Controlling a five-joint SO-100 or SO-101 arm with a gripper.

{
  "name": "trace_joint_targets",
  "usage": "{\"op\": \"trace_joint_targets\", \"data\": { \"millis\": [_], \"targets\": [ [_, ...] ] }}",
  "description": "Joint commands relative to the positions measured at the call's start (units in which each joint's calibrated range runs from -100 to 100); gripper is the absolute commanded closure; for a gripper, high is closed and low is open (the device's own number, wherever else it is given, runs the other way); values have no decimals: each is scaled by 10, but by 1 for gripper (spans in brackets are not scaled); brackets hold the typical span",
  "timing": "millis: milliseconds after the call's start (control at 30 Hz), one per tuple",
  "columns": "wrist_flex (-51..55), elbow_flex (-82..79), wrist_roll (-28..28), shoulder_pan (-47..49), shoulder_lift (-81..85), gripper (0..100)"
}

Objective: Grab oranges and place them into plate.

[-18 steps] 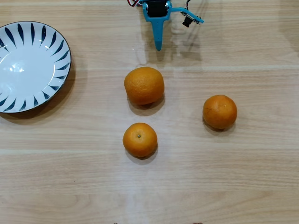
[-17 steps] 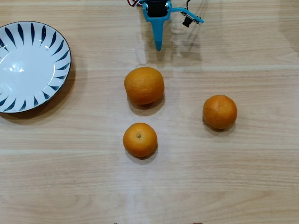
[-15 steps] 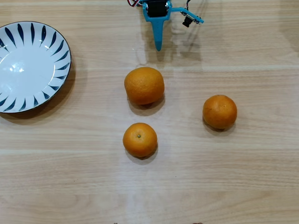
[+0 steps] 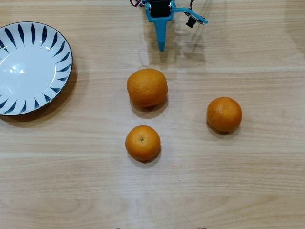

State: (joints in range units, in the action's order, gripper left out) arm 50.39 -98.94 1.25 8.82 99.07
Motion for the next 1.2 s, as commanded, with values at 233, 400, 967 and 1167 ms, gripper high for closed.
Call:
{"op": "trace_joint_targets", "data": {
  "millis": [233,400,967,1167],
  "targets": [
    [1,-9,-3,-5,7,98],
    [1,-9,-4,-5,7,98],
    [1,-9,-4,1,6,98],
    [-2,-9,-5,2,5,98]
  ]
}}
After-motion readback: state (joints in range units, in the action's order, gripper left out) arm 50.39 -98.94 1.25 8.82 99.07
